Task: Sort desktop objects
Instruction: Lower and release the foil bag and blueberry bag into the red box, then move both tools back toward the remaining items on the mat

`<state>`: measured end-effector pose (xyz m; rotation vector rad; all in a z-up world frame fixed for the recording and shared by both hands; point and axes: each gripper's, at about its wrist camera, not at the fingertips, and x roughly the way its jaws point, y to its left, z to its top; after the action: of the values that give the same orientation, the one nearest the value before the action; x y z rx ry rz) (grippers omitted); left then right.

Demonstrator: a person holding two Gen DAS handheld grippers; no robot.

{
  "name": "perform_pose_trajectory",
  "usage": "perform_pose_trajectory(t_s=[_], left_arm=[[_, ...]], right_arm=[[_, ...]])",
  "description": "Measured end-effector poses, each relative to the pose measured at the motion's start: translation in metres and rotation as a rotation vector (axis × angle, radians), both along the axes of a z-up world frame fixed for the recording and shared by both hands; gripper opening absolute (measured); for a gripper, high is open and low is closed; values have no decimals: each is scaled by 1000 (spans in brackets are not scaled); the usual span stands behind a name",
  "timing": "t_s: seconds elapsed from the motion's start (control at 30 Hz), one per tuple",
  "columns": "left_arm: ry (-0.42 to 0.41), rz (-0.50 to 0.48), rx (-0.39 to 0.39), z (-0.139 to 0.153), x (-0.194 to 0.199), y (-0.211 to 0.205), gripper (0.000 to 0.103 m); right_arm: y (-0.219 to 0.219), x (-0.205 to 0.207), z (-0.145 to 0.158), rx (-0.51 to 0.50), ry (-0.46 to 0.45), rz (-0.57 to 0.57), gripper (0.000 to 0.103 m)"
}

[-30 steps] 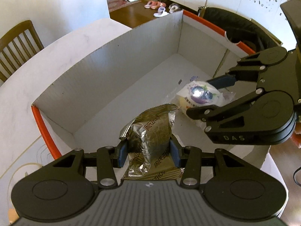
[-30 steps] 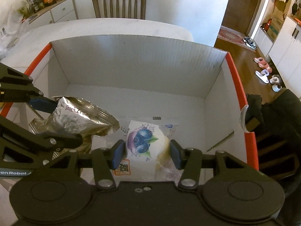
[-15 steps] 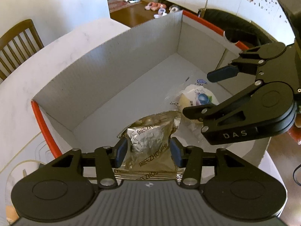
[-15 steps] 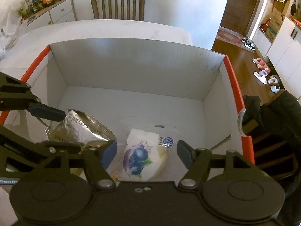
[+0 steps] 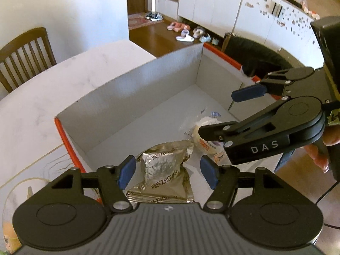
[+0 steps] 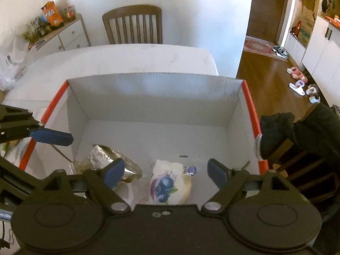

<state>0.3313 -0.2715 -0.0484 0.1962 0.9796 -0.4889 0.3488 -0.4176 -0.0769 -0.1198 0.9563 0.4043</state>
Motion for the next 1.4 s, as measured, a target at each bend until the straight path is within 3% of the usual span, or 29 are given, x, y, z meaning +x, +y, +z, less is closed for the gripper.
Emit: perform_pose_trajectory(t_s=[0.57, 0.93, 1.4], left_arm=[[-59, 40, -82, 27, -22, 20, 85], [-113, 43, -164, 47, -48, 39, 101], [-211, 39, -199, 67, -84, 92, 102]], right_arm=[[-5, -28, 23, 108, -77, -21, 101], [1, -53, 35, 132, -158, -65, 102], [31, -91, 52, 176, -195, -124, 102]])
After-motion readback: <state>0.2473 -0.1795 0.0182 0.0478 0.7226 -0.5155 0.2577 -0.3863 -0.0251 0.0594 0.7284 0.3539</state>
